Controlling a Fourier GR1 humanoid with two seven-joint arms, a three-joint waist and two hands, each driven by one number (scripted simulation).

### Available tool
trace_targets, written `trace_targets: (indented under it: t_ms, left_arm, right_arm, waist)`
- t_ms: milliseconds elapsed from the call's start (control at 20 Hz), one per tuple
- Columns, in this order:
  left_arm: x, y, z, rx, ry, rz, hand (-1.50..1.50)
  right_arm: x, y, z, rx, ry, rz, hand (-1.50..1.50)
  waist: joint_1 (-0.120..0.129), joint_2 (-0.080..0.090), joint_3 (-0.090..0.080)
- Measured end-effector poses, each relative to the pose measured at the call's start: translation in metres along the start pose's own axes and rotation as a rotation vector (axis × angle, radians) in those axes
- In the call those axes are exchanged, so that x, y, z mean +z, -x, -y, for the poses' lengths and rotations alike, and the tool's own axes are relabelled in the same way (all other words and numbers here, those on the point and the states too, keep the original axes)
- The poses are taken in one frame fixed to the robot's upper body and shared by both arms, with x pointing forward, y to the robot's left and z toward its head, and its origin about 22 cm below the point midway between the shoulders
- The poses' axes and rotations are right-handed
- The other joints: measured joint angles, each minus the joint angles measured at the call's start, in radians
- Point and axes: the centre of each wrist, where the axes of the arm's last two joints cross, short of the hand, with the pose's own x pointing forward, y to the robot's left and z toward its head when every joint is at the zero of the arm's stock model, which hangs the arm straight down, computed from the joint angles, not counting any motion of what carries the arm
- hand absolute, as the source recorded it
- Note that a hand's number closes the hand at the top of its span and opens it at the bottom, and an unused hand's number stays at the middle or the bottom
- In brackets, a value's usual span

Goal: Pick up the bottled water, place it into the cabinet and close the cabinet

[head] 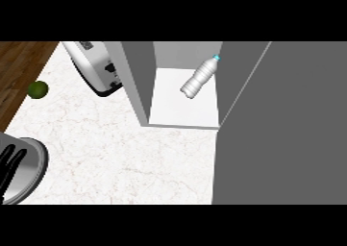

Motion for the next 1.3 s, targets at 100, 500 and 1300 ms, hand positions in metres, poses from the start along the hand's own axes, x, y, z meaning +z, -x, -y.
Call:
trace_targets:
  t_ms: [100, 500, 1300]
  left_arm:
    - [0.003, -0.003, -0.004, -0.001, -0.002, -0.005, -1.50]
    - [0.009, -0.014, -0.022, -0.021, -0.002, -0.014, -1.50]
    - [0.018, -0.034, -0.049, -0.021, 0.029, -0.006, -1.50]
  right_arm:
    - [-0.008, 0.001, 0.001, -0.002, -0.016, -0.005, 1.50]
    - [-0.044, 0.006, 0.000, -0.034, -0.048, -0.021, 1.50]
    - [-0.141, -0.010, -0.009, -0.011, -0.031, -0.009, 1.50]
  waist:
    - [0.004, -0.001, -0.001]
    - [0.015, -0.003, -0.003]
    - [0.059, 0.006, 0.001]
